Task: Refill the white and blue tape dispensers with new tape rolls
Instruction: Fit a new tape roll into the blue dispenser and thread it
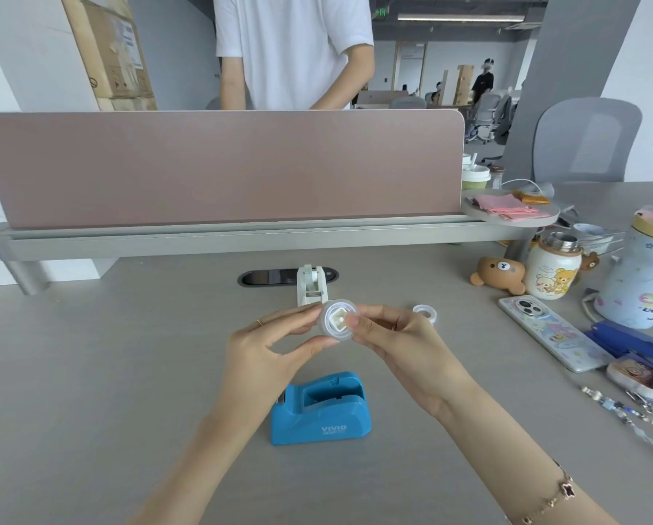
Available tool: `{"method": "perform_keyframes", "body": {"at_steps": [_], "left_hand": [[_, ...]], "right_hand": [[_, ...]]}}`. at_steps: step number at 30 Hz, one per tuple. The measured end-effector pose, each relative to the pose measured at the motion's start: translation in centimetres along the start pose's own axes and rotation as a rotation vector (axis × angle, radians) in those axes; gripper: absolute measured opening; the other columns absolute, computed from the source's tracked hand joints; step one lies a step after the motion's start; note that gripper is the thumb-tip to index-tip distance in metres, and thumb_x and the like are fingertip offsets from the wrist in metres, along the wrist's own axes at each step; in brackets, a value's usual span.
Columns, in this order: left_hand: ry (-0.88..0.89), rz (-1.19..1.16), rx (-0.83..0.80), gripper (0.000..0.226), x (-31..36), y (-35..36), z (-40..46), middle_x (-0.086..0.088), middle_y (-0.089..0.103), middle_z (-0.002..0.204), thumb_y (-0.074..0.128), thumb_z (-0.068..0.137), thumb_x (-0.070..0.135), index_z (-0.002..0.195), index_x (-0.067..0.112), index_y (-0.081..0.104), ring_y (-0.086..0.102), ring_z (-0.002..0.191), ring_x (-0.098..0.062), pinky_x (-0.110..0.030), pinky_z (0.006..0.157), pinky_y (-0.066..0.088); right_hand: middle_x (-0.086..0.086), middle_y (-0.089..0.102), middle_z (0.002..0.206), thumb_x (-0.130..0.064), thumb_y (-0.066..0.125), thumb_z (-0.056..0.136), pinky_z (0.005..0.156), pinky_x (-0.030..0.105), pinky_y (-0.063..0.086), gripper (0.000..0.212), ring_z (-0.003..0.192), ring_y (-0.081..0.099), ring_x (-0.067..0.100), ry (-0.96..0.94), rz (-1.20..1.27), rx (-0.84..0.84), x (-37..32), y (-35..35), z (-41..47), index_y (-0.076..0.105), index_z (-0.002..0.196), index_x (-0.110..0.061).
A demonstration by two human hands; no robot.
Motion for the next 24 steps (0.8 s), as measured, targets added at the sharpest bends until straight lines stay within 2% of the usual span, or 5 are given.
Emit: {"method": "perform_keyframes", "body": {"at_steps": [8, 13, 18, 21, 24], "left_hand": [[0.046, 0.031, 0.097, 0.034, -0.5, 0.4, -0.5, -0.005, 0.076, 0.094, 0.08, 0.068, 0.032, 0.086, 0.003, 0.078, 0.074, 0.084, -0.01, -0.028, 0.08, 0.058], [0.07, 0.05, 0.124, 0.035, -0.5, 0.5, -0.5, -0.005, 0.076, 0.092, 0.081, 0.065, 0.032, 0.085, 0.003, 0.077, 0.073, 0.084, -0.01, -0.025, 0.079, 0.058], [0.048, 0.001, 0.103, 0.016, -0.3, 0.4, -0.8, 0.005, 0.075, 0.091, 0.077, 0.069, 0.016, 0.083, 0.009, 0.078, 0.071, 0.085, -0.002, -0.022, 0.079, 0.056], [-0.094, -0.113, 0.086, 0.021, 0.4, 0.4, -0.6, 0.004, 0.078, 0.086, 0.076, 0.069, 0.019, 0.088, 0.01, 0.077, 0.073, 0.083, -0.006, -0.025, 0.077, 0.058], [-0.342, -0.343, 0.01, 0.033, 1.6, 0.6, -0.4, 0.007, 0.077, 0.09, 0.073, 0.069, 0.025, 0.101, 0.022, 0.071, 0.073, 0.085, -0.006, -0.014, 0.076, 0.054]], "right_hand": [[0.003, 0.076, 0.091, -0.017, 0.071, 0.073, 0.081, 0.012, 0.055, 0.03, 0.088, 0.069, 0.005, 0.09, 0.227, -0.007, 0.3, 0.2, 0.0, 0.071, 0.098, 0.0], [0.003, 0.075, 0.09, -0.009, 0.066, 0.083, 0.077, 0.012, 0.055, 0.025, 0.082, 0.07, 0.003, 0.118, 0.29, 0.002, 0.4, 0.2, -0.1, 0.068, 0.104, 0.006], [0.006, 0.075, 0.094, -0.016, 0.071, 0.073, 0.081, 0.013, 0.055, 0.038, 0.086, 0.07, 0.004, 0.107, 0.283, -0.003, 0.2, 0.1, 0.0, 0.068, 0.104, 0.006], [0.005, 0.075, 0.093, -0.018, 0.07, 0.068, 0.081, 0.012, 0.055, 0.041, 0.086, 0.07, 0.004, 0.09, 0.287, -0.02, -0.1, 0.0, 0.0, 0.069, 0.103, 0.004], [0.008, 0.074, 0.102, -0.02, 0.07, 0.07, 0.089, 0.017, 0.054, 0.044, 0.095, 0.069, 0.009, 0.047, 0.252, -0.035, -0.2, 0.1, -0.1, 0.068, 0.108, 0.003]]}}
Point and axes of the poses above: each hand's wrist, its own z-axis towards the middle knuckle, its own y-axis out of the palm, x = y × z, the point moved 1 cm from there along z, towards the middle knuckle
